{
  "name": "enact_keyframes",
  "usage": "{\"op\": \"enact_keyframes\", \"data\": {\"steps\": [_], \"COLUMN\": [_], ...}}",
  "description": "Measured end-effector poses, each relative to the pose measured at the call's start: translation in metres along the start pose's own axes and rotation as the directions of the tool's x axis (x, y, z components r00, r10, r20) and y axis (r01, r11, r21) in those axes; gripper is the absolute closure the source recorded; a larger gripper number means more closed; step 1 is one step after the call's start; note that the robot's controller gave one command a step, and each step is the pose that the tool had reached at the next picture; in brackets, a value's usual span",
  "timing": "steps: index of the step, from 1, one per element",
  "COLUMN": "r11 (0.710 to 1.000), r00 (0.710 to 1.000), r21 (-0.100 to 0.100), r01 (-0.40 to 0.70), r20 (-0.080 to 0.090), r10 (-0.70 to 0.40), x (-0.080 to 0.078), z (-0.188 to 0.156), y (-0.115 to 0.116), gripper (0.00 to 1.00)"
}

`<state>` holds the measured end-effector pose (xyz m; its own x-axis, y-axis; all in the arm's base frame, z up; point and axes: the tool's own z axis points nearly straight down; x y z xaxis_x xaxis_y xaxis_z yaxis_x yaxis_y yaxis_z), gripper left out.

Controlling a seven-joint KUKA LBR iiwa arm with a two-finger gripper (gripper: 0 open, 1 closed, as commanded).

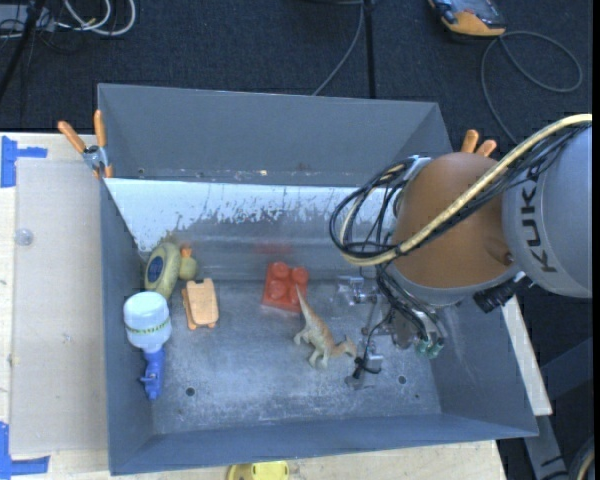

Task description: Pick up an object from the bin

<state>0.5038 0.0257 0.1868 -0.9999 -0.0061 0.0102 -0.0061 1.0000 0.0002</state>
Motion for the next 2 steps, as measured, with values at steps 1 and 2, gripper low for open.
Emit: {"op": "enact_keyframes", "data": {"steps": [1,2], "r11": [1.000,0.999], "r00": [1.000,0.999], "r21": [0.000,-0.001], "r01": [-0.001,0.034], "r20": [0.008,0.002], "r10": [0.001,-0.034], "x": [-0.002,-0.061], "z": [-0.004,0.110], "y": [0.000,0.019], "gripper": [0.00,1.00]}}
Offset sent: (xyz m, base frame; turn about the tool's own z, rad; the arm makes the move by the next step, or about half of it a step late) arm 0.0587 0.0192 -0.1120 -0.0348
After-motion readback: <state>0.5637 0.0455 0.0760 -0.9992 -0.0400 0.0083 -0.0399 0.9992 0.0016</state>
